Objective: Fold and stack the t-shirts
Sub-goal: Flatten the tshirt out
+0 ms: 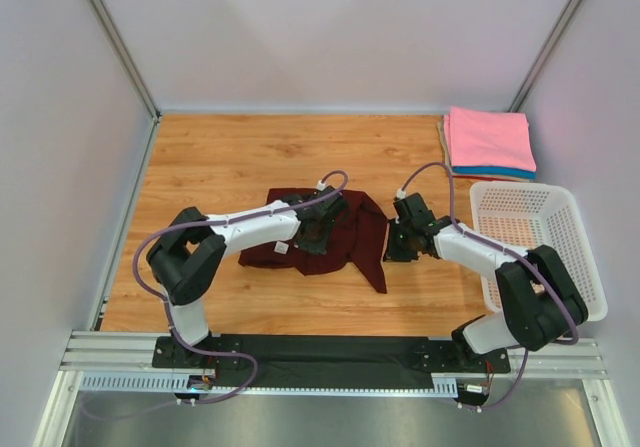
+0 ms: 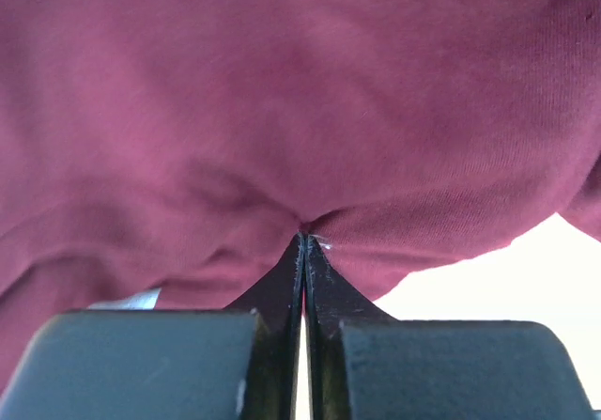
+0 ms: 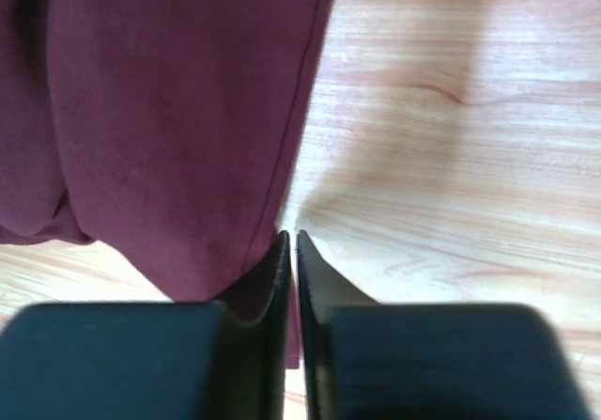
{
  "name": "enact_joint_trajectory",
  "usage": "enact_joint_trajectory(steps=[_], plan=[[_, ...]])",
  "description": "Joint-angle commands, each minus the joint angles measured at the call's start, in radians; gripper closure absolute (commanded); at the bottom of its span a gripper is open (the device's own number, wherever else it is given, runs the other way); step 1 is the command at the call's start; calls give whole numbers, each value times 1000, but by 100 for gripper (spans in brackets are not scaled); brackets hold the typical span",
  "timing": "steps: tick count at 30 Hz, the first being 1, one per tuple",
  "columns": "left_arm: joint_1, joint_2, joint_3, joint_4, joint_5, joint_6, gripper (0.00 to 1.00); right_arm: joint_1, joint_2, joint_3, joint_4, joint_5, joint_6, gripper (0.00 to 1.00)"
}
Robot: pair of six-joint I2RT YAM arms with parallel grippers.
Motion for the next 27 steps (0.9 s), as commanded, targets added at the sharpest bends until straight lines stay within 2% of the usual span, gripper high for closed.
enact_joint_trajectory(steps=[1, 2, 5, 9, 10, 12, 13, 16, 20, 27], plan=[[21, -116, -12, -64, -98, -1, 100, -1, -9, 0, 68, 20, 8, 96], [39, -148, -17, -79, -107, -6, 100, -2, -3, 4, 51, 37, 8, 100], [91, -199, -41, -85, -98, 3, 100, -2, 10, 24, 10, 64, 0, 100], [134, -242, -49, -113, -66, 23, 100, -2, -55, 18, -17, 61, 8, 100], [142, -248, -46, -125, -69, 23, 97, -2, -84, 17, -18, 30, 14, 98], [145, -262, -44, -128, -72, 28, 96, -1, -111, 7, -1, -10, 35, 85], [150, -263, -38, -131, -74, 30, 96, -2, -130, -8, 29, -51, 61, 75], [159, -259, -31, -134, -68, 33, 100, 19, -138, -22, 77, -91, 104, 59], [160, -248, -31, -133, -54, 31, 100, 70, -93, -17, 103, -96, 116, 52], [164, -245, -21, -134, -49, 33, 100, 113, 25, -31, 143, -73, 132, 50]])
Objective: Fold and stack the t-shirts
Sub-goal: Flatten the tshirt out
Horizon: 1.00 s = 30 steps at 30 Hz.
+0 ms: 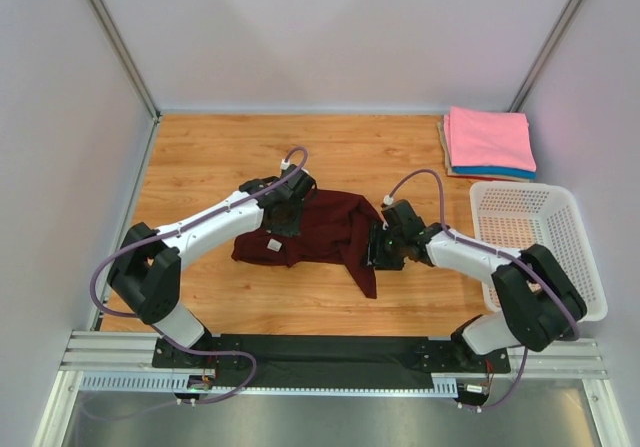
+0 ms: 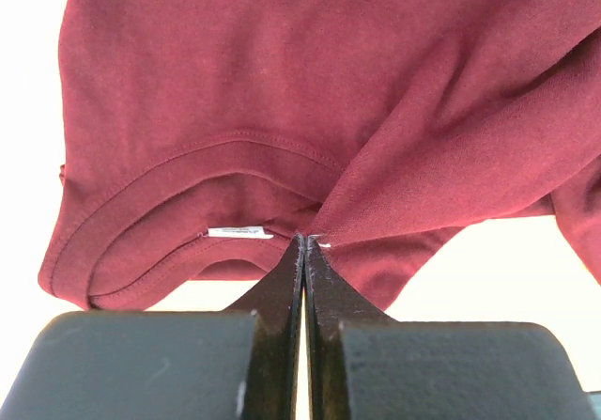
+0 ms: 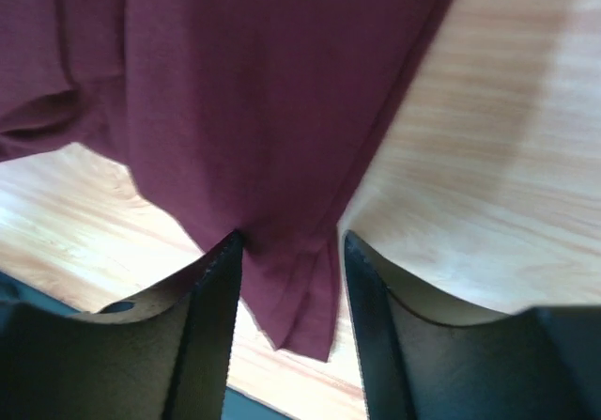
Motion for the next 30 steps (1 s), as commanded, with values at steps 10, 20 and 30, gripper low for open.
enact_joint_trajectory(steps=[10, 20, 30], plan=[[54, -50, 13, -68, -35, -24, 100, 14, 44, 85, -222, 276, -27, 100], [195, 18, 112, -122, -10, 93, 100, 15, -209, 74, -443, 364, -32, 100], [269, 168, 315, -186, -12, 84, 56, 37, -271, 52, -425, 253, -6, 94]])
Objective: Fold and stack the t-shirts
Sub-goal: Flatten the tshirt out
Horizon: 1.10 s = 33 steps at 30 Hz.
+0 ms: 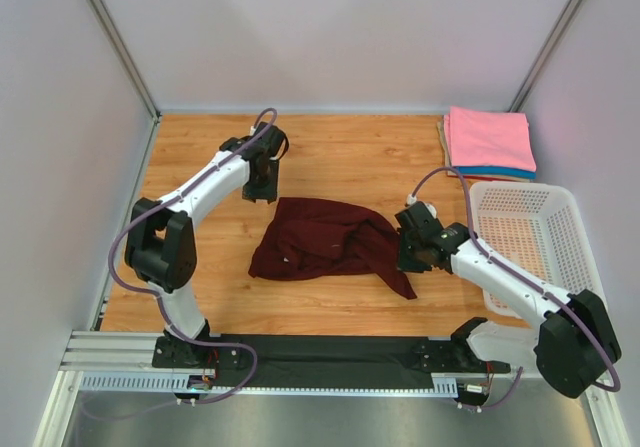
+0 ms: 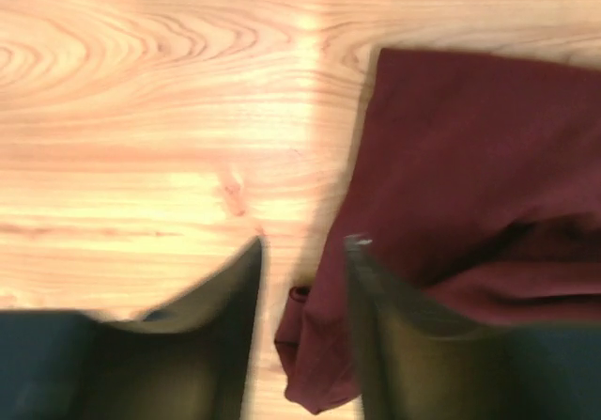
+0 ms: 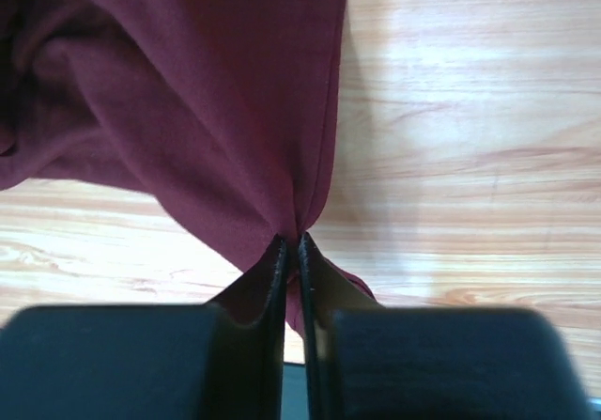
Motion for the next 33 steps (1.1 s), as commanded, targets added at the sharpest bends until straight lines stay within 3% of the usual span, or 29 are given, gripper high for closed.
enact_joint_trajectory(steps=[1, 3, 6, 9, 14, 21, 25, 33], plan=[[-9, -86, -4, -19, 8, -34, 47, 19, -23, -11, 9, -41, 7, 90], [-41, -172, -128, 61, 97, -61, 46, 19, -33, -8, 17, -49, 8, 87], [-212, -323, -257, 253, 154, -134, 46, 21, -33, 1, 29, -58, 10, 88], [-280, -351, -305, 273, 174, -234, 44, 22, -28, 6, 41, -69, 12, 92], [-313, -377, -423, 331, 186, -379, 41, 22, -36, -5, 49, -56, 9, 95], [-334, -449, -633, 564, 171, -605, 36, 24, -53, -14, 63, -58, 12, 96], [-334, -449, -665, 601, 149, -693, 33, 24, -39, -32, 86, -58, 16, 96], [-334, -389, -630, 572, 82, -716, 32, 24, -7, -57, 124, -58, 13, 97]])
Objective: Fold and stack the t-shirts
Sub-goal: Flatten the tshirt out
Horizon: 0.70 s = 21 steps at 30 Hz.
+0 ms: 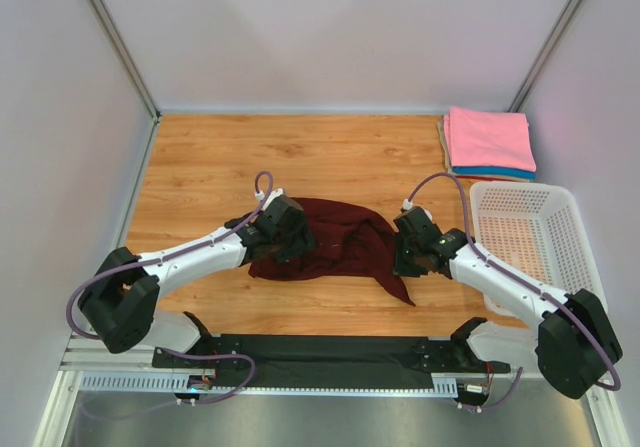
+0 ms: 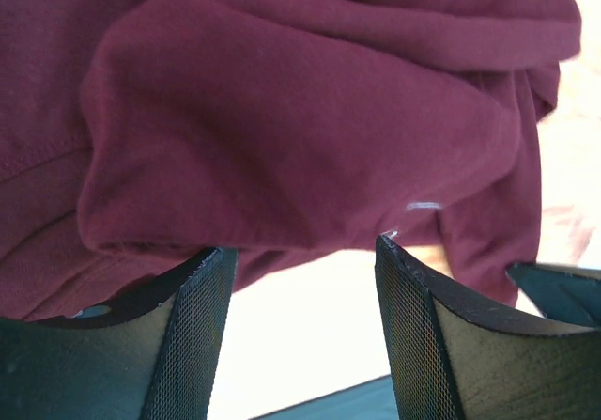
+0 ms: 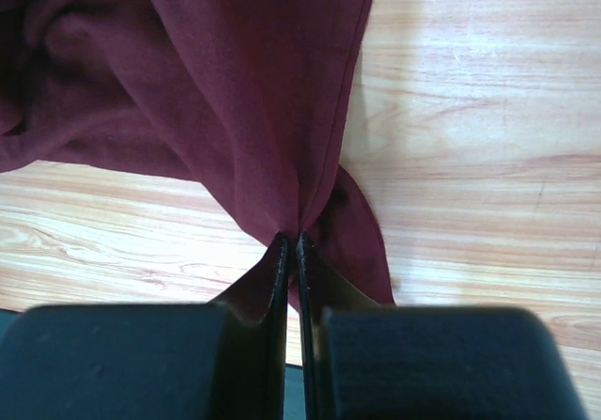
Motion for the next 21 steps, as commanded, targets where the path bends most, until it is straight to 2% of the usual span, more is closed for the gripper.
enact_joint_trajectory(steps=[1, 4, 7, 10, 11, 13, 21], plan=[[-4, 22, 41, 23, -60, -41, 33, 5, 0, -3, 51, 1, 3, 98], [-4, 30, 45, 31, -77, -46, 35, 5, -5, -3, 53, 2, 0, 98], [-4, 48, 65, 12, -97, -44, 42, 5, -6, -1, 53, 2, 0, 98], [-2, 47, 85, -21, -129, -40, 66, 3, -5, -4, 50, 18, 3, 98], [4, 36, 97, -49, -139, -32, 82, 5, -3, 0, 40, 45, 12, 100], [18, 18, 116, -77, -153, -14, 100, 2, 0, 17, 8, 91, 29, 100], [202, -145, 174, -258, -119, 169, 100, -13, -58, 146, -187, 280, 51, 99]])
